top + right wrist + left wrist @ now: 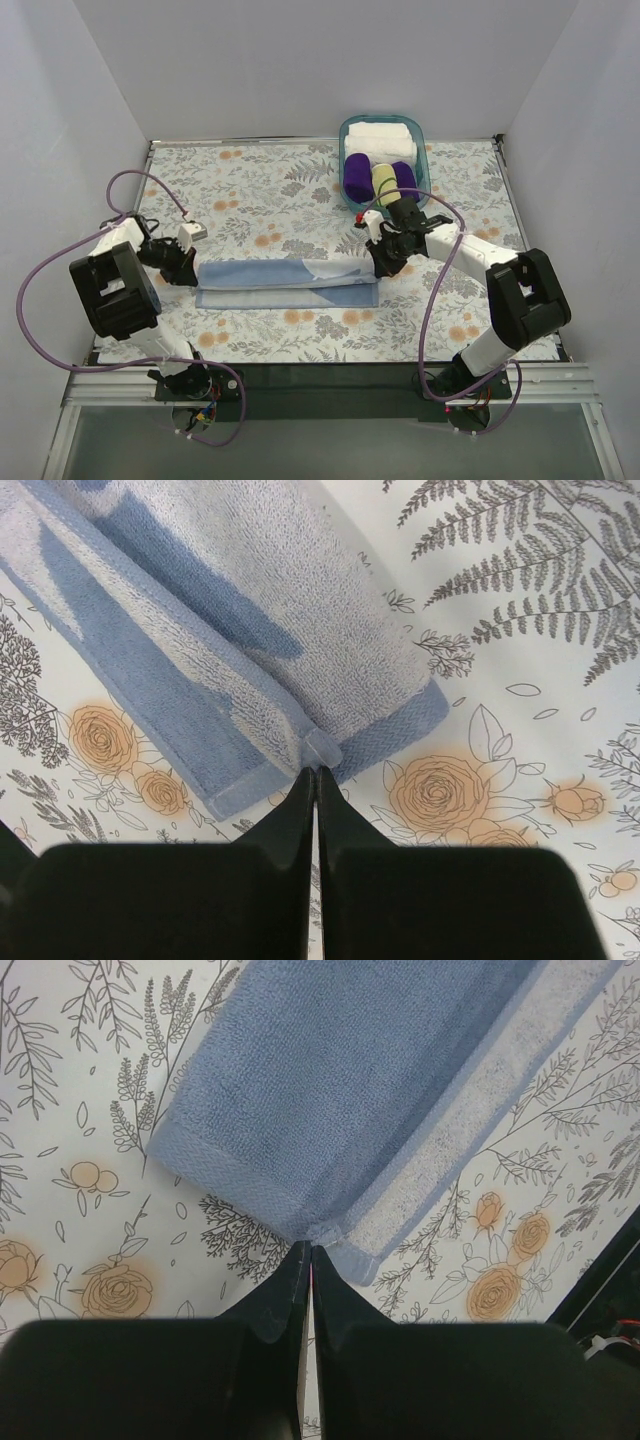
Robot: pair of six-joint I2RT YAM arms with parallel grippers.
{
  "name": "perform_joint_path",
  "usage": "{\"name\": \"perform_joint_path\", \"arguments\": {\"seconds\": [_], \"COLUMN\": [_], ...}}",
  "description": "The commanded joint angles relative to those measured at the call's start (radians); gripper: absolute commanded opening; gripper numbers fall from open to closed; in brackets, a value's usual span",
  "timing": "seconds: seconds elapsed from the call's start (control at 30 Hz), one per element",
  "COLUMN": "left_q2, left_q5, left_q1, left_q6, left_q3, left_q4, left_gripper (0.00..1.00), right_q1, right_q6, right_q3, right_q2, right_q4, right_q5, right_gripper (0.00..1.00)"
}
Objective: Roll the towels
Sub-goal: Fold the towel
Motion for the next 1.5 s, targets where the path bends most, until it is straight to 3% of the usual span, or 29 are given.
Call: {"name": "perform_joint_path", "arguments": {"seconds": [0.0,0.3,0.63,0.87,1.13,1.2,1.27,1.43,1.47], "left_q2": [0.003,-0.008,-0.078,-0.059,-0.035,-0.028,-0.026,-0.066,-0.071], "left_q5": [-0.030,0.010,-0.036,-0.123,-0.127,-0.120,-0.104,-0.090,-0.079], "left_q1": [0.004,0.004,0.014,0.014,0.014,0.015,0.014,0.015,0.015], "left_q6": [0.005,0.011,0.097,0.091,0.074,0.076,0.088,0.105,0.109], "left_q3": [-0.003,0.124,0.082,-0.079,-0.105,-0.087,-0.075,-0.046,-0.032], "left_q4": [0.064,-0.042,-0.125,0.012,0.064,0.050,0.011,-0.016,-0.049], "left_gripper": [0.00,0.00,0.00,0.00,0.00,0.00,0.10,0.19,0.25], "right_q1": [0.012,0.016,0.053,0.089,0.102,0.102,0.102,0.102,0.104], "right_q6": [-0.005,-0.025,-0.043,-0.026,-0.037,-0.040,-0.055,-0.079,-0.088], "right_q3": [0.002,0.093,0.033,-0.005,-0.010,-0.007,-0.001,-0.004,0.004], "right_q2": [0.017,-0.027,-0.069,0.011,0.026,0.022,0.009,-0.089,-0.109], "right_q4": [-0.008,-0.082,-0.120,-0.081,-0.074,-0.088,-0.111,-0.146,-0.160], "right_q5": [-0.025,-0.022,-0.037,-0.017,-0.007,-0.007,-0.016,-0.037,-0.054], "right_gripper": [0.01,0.01,0.01,0.01,0.01,0.04,0.12,0.13,0.29]}}
